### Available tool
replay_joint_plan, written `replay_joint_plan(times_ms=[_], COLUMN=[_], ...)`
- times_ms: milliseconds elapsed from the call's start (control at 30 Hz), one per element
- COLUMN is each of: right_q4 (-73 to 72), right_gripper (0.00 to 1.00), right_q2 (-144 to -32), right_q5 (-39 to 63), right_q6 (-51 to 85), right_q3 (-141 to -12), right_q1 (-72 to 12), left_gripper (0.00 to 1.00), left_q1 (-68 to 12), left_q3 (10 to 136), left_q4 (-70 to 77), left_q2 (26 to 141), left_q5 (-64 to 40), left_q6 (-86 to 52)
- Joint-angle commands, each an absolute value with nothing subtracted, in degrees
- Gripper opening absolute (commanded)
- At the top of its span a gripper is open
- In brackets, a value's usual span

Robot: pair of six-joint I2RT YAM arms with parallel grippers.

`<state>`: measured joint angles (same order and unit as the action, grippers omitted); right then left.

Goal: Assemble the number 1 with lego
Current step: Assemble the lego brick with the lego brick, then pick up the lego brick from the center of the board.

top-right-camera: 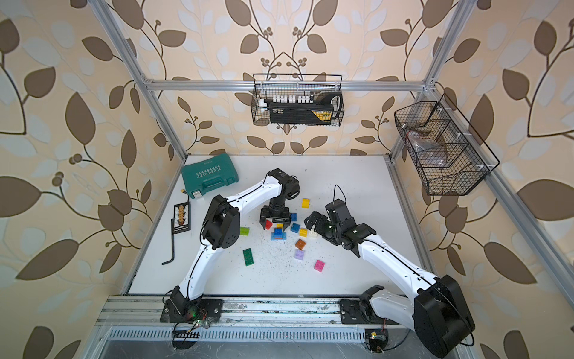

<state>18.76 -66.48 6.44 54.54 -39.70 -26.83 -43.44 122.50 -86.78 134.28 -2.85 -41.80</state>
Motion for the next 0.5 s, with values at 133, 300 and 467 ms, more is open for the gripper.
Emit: replay_joint_plan(times_ms=[133,300,467], right_q4=[29.5,43.5,47.0], right_gripper=[0.87,0.81,0.81], right_q2=[-73.6,-83.7,-90.5], right_q5=[6.7,4.7,0.1], right_q6=[50.2,44.2,45.2], right_q3=[-49.7,-62.6,-70.1], right_q1=[-26.7,-27.3,-31.4], left_gripper=[0.82,0.94,0.99], left_q1=[-42.9,-40.7,-35.6], left_q3=[111.4,92.8,73.1], left_q4=[-83.4,-69.0,-50.9], left_q2=[115.0,96.9,81.5], left_q5=[0.3,1.7,-2.6], left_q6=[-45.4,-45.9,-43.6])
